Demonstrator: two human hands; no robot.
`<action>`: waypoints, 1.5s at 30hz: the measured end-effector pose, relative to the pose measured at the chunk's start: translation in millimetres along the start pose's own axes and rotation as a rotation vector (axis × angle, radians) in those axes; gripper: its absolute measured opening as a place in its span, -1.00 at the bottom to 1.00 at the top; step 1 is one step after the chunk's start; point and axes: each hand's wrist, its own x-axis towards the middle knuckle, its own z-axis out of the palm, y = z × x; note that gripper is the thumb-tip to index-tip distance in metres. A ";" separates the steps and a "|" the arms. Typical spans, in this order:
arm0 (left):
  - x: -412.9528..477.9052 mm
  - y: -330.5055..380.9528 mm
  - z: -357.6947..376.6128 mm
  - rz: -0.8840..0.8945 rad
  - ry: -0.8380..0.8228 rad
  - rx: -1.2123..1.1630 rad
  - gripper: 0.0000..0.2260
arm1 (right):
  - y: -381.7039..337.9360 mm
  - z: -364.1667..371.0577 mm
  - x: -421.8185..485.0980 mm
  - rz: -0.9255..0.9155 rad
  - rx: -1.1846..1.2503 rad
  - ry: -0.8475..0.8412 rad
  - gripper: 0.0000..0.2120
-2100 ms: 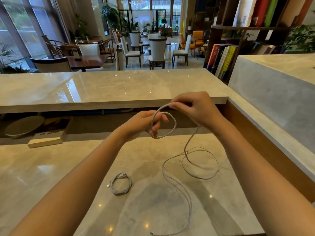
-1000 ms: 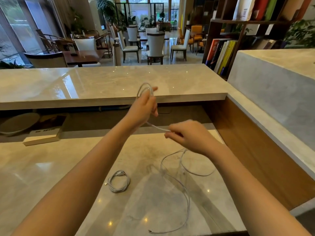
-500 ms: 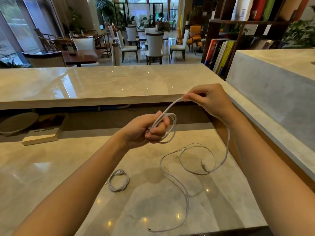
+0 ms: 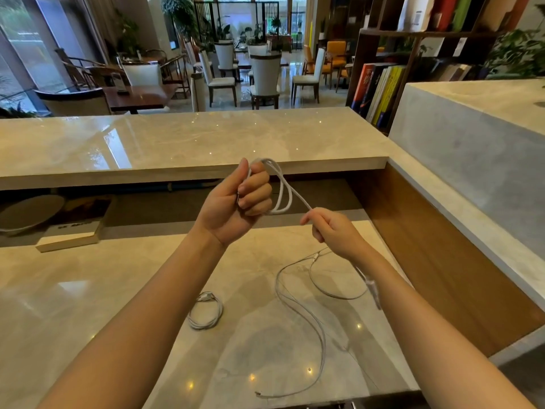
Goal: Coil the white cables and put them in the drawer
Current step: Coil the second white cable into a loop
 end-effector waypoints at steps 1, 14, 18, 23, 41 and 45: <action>0.0 3.4 0.4 0.024 0.013 0.015 -0.75 | 4.2 1.4 -1.4 0.024 0.013 0.014 -0.72; -13.8 12.2 -27.0 0.237 0.266 0.053 -0.70 | 13.0 -14.2 -32.8 0.329 0.744 -0.005 -0.77; -10.5 7.9 -26.7 0.265 0.326 0.035 -0.70 | 10.7 -5.8 -43.6 0.421 0.695 -0.164 -0.73; -5.9 -12.9 -26.9 0.194 0.234 -0.067 -0.75 | -1.5 0.7 -35.9 0.558 0.910 0.296 -0.81; -0.7 -53.5 -12.8 0.033 0.489 0.566 -0.76 | -50.9 39.1 -31.1 0.521 1.086 0.277 -0.96; -1.6 -55.2 -14.2 0.060 0.616 0.845 -0.75 | -51.1 32.4 -29.6 0.478 1.139 0.260 -0.91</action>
